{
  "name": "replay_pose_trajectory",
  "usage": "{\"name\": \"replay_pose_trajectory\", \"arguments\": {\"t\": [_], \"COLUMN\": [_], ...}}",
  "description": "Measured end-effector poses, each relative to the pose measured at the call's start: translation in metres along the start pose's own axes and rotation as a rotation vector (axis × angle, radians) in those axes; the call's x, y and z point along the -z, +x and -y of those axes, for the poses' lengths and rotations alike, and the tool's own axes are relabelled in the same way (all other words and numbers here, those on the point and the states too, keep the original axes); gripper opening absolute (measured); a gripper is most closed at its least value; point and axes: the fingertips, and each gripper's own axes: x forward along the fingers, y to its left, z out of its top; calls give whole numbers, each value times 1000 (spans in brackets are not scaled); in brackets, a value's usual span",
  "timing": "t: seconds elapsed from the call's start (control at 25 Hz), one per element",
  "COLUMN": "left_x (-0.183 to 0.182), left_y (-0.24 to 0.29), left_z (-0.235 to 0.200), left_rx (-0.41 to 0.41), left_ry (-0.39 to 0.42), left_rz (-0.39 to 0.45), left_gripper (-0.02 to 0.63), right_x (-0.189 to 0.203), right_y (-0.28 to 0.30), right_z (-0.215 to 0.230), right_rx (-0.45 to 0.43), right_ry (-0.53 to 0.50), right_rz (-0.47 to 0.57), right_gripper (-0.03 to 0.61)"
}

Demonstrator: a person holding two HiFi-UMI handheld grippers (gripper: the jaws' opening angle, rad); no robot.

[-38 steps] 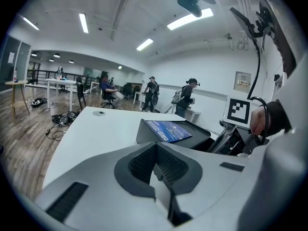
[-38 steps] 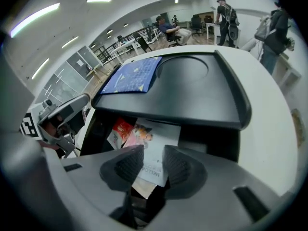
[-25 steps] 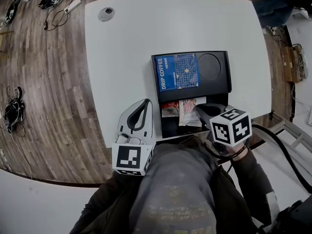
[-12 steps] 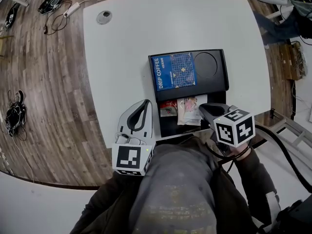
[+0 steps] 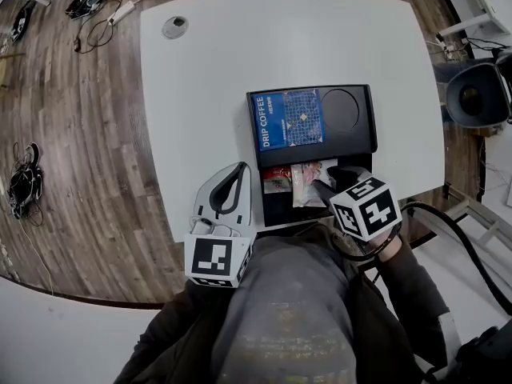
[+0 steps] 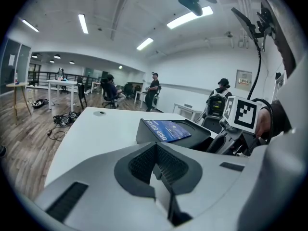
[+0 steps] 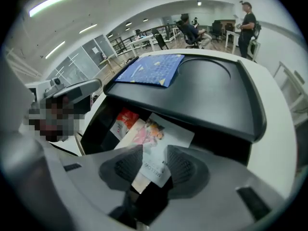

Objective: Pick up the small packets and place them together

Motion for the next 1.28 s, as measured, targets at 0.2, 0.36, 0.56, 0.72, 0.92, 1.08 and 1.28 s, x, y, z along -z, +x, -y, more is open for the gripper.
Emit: {"name": "replay_pose_trajectory", "arguments": {"t": [0.2, 0.36, 0.56, 0.72, 0.92, 1.08, 1.28], "left_x": [1, 2, 7, 9, 0, 2, -5], "left_y": [0, -3, -5, -9, -29, -39, -45], "left_z": [1, 1, 1, 10, 19, 27, 32], "left_rx": [-4, -13, -28, -21, -15, -11, -13], "left_ry": [-2, 2, 7, 23, 45, 58, 67], "left_rz": [-2, -2, -3, 3, 31, 47, 76], "left_gripper": [3, 3, 3, 3, 3, 3, 3], "right_x": [0, 1, -2, -3, 2, -3, -40], "right_y": [7, 3, -6, -21, -43, -64, -104], "right_z": [-6, -8, -12, -16, -37, -47, -27], "right_rx": [-66, -105, -118, -127, -120, -112, -31], "right_ry": [-39, -74, -90, -108, -135, -172, -237], "right_rz": [14, 32, 80, 112, 150, 214, 305], "right_gripper": [147, 35, 18, 18, 17, 17, 17]}}
